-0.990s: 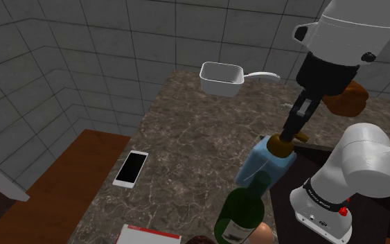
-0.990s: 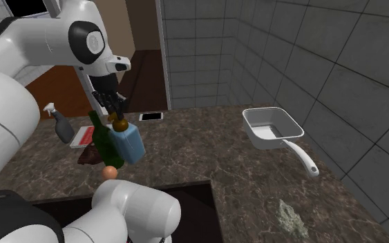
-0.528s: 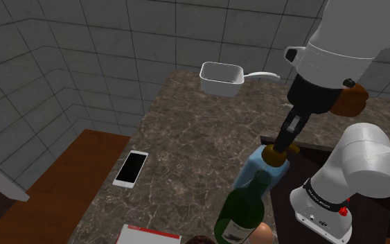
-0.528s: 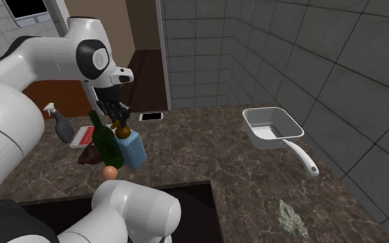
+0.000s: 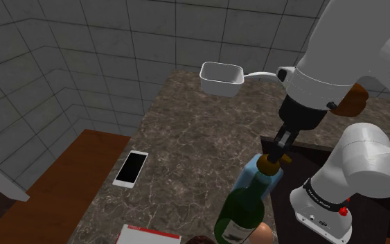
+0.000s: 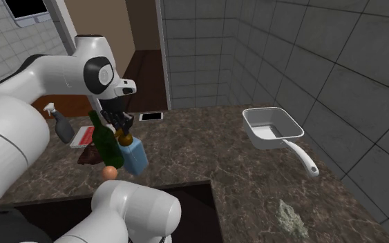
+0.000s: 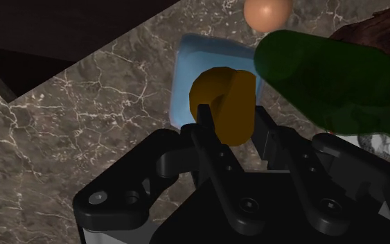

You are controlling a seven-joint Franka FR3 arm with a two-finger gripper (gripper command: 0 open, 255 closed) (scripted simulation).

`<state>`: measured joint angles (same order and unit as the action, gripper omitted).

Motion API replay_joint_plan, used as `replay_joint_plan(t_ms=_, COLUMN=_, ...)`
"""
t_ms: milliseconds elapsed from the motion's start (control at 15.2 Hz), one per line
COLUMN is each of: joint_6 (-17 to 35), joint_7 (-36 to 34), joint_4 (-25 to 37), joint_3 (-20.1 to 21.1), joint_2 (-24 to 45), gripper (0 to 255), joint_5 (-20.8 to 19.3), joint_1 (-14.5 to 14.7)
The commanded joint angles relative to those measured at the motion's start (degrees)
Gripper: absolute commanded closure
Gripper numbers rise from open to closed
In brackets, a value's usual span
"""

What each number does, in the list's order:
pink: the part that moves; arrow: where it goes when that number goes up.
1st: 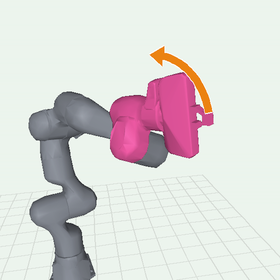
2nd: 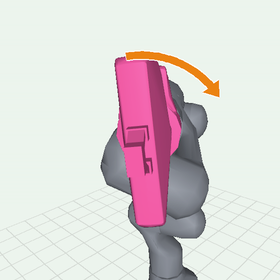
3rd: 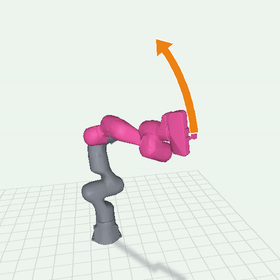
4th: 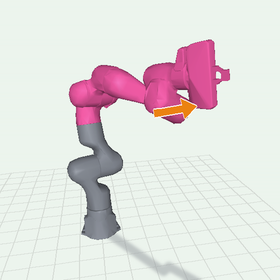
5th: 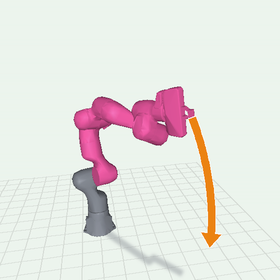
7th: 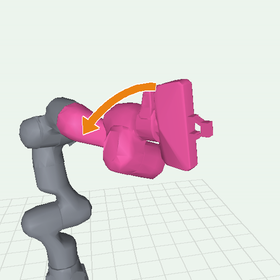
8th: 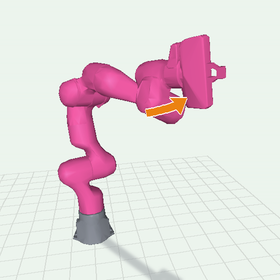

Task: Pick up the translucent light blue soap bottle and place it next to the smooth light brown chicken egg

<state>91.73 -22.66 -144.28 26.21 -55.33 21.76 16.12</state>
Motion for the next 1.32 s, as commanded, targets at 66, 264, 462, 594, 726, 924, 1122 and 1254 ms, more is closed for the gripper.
replay_joint_plan(t_ms=66, joint_6=2.04, joint_7=0.15, joint_4=-2.45, joint_3=0.77, joint_2=-0.46, gripper=255, joint_5=0.78, joint_1=0.37)
replay_joint_plan(t_ms=264, joint_6=3.4, joint_7=0.25, joint_4=-4.0, joint_3=1.31, joint_2=-0.65, gripper=255, joint_5=1.31, joint_1=0.59)
replay_joint_plan(t_ms=462, joint_6=3.4, joint_7=0.24, joint_4=-3.99, joint_3=1.3, joint_2=-0.64, gripper=255, joint_5=1.3, joint_1=0.61)
replay_joint_plan(t_ms=594, joint_6=3.41, joint_7=0.24, joint_4=-3.99, joint_3=1.3, joint_2=-0.63, gripper=255, joint_5=1.29, joint_1=0.62)
replay_joint_plan(t_ms=726, joint_6=3.41, joint_7=0.23, joint_4=-3.99, joint_3=1.29, joint_2=-0.63, gripper=255, joint_5=1.29, joint_1=0.63)
replay_joint_plan(t_ms=924, joint_6=3.42, joint_7=0.24, joint_4=-3.98, joint_3=1.29, joint_2=-0.6, gripper=0, joint_5=1.28, joint_1=0.61)
replay_joint_plan(t_ms=1122, joint_6=3.41, joint_7=0.23, joint_4=-3.99, joint_3=1.29, joint_2=-0.63, gripper=0, joint_5=1.29, joint_1=0.63)
replay_joint_plan(t_ms=1254, joint_6=0.04, joint_7=-0.01, joint_4=-0.07, joint_3=-0.04, joint_2=-0.07, gripper=0, joint_5=-0.01, joint_1=0.05)
